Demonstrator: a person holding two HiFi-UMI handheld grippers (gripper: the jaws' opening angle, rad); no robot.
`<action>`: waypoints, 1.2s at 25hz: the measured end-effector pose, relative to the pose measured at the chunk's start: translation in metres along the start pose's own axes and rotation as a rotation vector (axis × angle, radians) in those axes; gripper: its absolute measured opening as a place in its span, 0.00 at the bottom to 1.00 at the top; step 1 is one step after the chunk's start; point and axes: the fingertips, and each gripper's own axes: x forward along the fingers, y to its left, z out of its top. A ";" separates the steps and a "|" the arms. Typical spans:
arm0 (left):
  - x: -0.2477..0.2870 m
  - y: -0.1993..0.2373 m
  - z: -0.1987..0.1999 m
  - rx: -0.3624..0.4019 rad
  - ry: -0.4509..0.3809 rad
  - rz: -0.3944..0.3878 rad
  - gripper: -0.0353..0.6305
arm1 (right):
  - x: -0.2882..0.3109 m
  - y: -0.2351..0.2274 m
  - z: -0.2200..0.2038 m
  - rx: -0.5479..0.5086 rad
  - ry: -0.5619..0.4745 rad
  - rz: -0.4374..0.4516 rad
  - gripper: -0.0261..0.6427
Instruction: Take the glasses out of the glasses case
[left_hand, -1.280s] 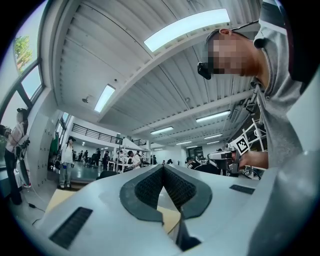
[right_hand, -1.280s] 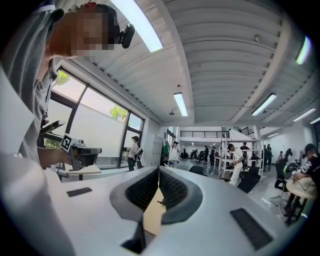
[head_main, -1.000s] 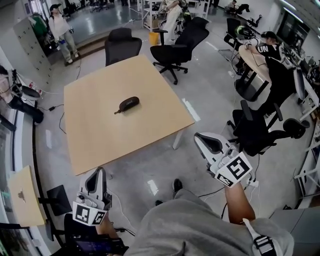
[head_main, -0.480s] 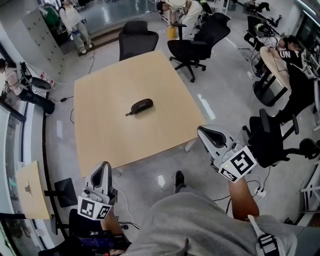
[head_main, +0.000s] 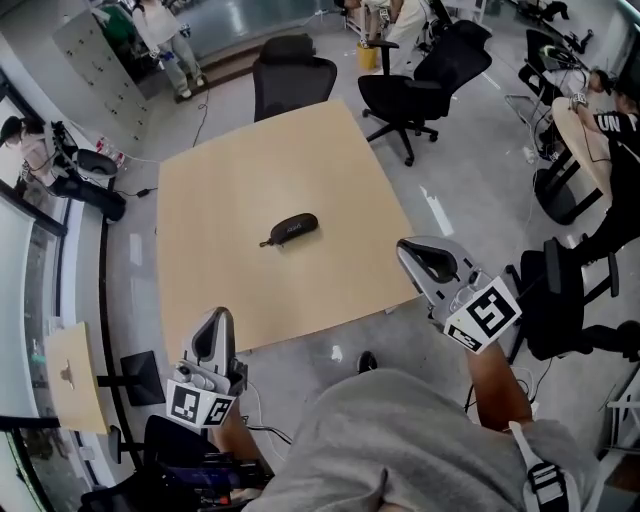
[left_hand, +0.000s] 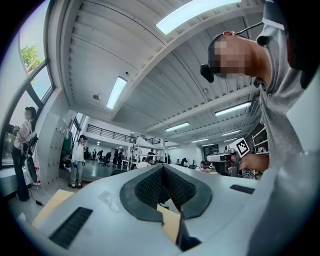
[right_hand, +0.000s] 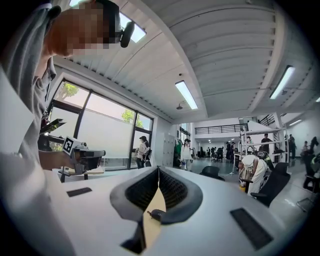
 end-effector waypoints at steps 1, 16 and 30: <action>0.006 0.001 -0.001 -0.001 0.001 0.005 0.06 | 0.004 -0.005 0.000 0.000 -0.001 0.008 0.05; 0.074 0.049 -0.031 -0.016 0.025 -0.028 0.06 | 0.060 -0.050 -0.023 0.026 0.015 0.001 0.05; 0.151 0.135 -0.105 -0.080 0.121 -0.028 0.06 | 0.142 -0.092 -0.062 0.096 0.108 -0.020 0.05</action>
